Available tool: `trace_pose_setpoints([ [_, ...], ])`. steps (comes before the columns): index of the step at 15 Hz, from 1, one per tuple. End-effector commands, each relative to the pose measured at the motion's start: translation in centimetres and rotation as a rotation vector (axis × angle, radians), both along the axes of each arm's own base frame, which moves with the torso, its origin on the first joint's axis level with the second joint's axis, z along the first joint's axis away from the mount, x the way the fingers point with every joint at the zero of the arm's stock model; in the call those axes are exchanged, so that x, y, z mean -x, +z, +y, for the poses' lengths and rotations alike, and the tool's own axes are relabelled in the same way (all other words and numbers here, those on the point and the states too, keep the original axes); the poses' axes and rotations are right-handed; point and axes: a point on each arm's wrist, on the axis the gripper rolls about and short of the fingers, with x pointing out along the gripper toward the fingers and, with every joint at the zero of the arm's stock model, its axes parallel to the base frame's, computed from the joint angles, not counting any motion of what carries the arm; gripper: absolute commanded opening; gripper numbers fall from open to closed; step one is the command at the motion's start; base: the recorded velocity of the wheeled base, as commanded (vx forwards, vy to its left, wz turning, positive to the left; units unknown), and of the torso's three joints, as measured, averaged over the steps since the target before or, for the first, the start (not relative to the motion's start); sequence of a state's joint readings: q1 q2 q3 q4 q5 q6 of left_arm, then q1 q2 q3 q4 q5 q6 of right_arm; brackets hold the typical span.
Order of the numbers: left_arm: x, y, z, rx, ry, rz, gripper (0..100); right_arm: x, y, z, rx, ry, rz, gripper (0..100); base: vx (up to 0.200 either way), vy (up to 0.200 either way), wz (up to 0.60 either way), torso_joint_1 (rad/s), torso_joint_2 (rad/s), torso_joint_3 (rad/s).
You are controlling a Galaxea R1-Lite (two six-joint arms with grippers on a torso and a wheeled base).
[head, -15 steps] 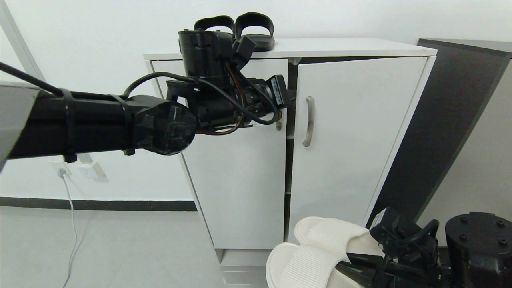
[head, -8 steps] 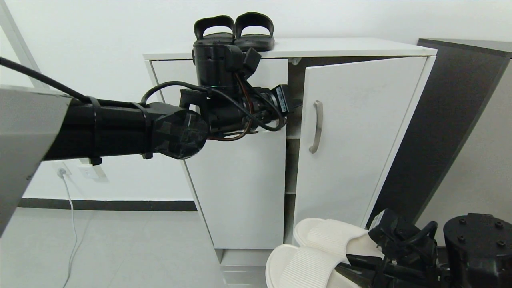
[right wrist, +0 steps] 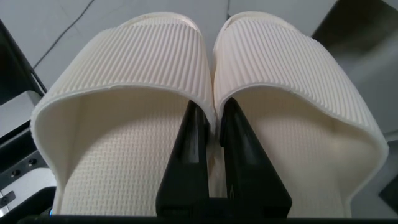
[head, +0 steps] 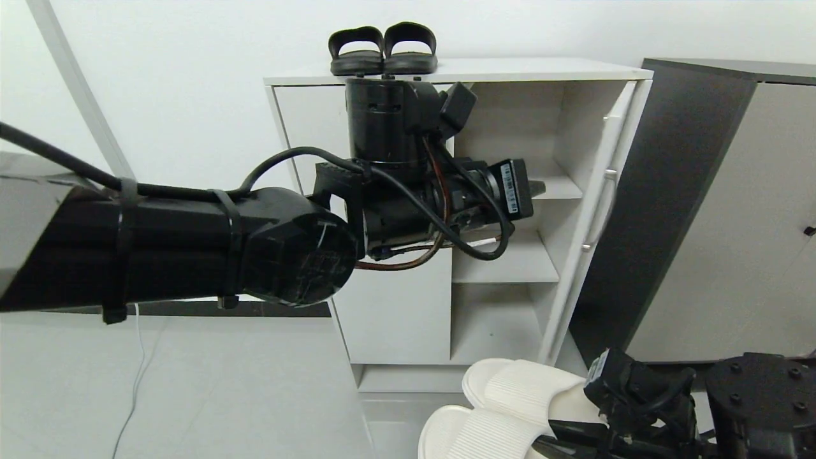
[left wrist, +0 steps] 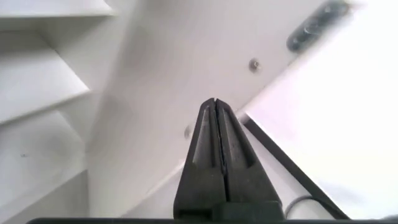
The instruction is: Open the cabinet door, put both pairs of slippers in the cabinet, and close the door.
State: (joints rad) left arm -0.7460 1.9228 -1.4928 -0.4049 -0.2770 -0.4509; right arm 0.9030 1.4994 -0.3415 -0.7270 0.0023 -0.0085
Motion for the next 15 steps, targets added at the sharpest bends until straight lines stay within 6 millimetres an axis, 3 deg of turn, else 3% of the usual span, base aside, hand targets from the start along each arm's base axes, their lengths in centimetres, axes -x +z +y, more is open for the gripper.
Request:
trace_pose_setpoints([
  [1, -0.4, 0.4, 1.2, 0.006, 0.032, -0.008, 0, 0.1, 0.0, -0.1, 0.0, 0.001, -0.003, 0, -0.2, 0.0, 0.0, -0.007, 0.0, 0.002],
  [3, -0.9, 1.1, 3.7, 0.012, 0.095, -0.017, 0, 0.0, 0.0, -0.1, 0.001, -0.001, -0.006, 0, 0.0, 0.0, 0.0, 0.0, 0.0, 0.0],
  [4, -0.3, 1.7, 6.2, 0.013, 0.139, -0.021, 0, -0.1, 0.1, -0.1, -0.001, -0.006, -0.008, 0, 0.0, 0.0, 0.0, 0.0, 0.0, 0.0],
  [5, 1.7, 2.5, 9.6, 0.014, 0.187, -0.026, 0, -0.2, 0.2, -0.2, -0.012, -0.015, -0.016, 0, 0.0, 0.0, 0.0, 0.0, 0.0, 0.0],
  [6, 3.2, 2.7, 11.2, 0.01, 0.208, -0.031, 0, -0.3, 0.3, -0.2, -0.021, -0.021, -0.023, 0, 0.0, 0.0, 0.0, 0.0, 0.0, 0.0],
  [8, 10.1, 2.3, 16.8, -0.008, 0.265, -0.076, 0, -0.6, 0.4, -0.4, -0.03, -0.035, -0.03, 0, 0.0, 0.0, 0.0, 0.0, 0.0, 0.0],
  [11, 18.2, 0.0, 22.3, -0.061, 0.374, -0.11, 0, -0.7, 0.4, -0.4, -0.031, -0.038, -0.032, 0, 0.0, 0.0, 0.0, 0.0, 0.0, 0.0],
  [13, 22.8, -1.4, 24.7, -0.079, 0.452, -0.092, 0, -0.7, 0.5, -0.4, -0.034, -0.041, -0.036, 0, 0.0, 0.0, 0.0, 0.0, 0.0, 0.0],
  [15, 26.2, -3.2, 26.2, -0.148, 0.594, -0.058, 0, -0.7, 0.6, -0.4, -0.037, -0.041, -0.039, 0, 0.0, 0.0, 0.0, 0.0, 0.0, 0.0],
])
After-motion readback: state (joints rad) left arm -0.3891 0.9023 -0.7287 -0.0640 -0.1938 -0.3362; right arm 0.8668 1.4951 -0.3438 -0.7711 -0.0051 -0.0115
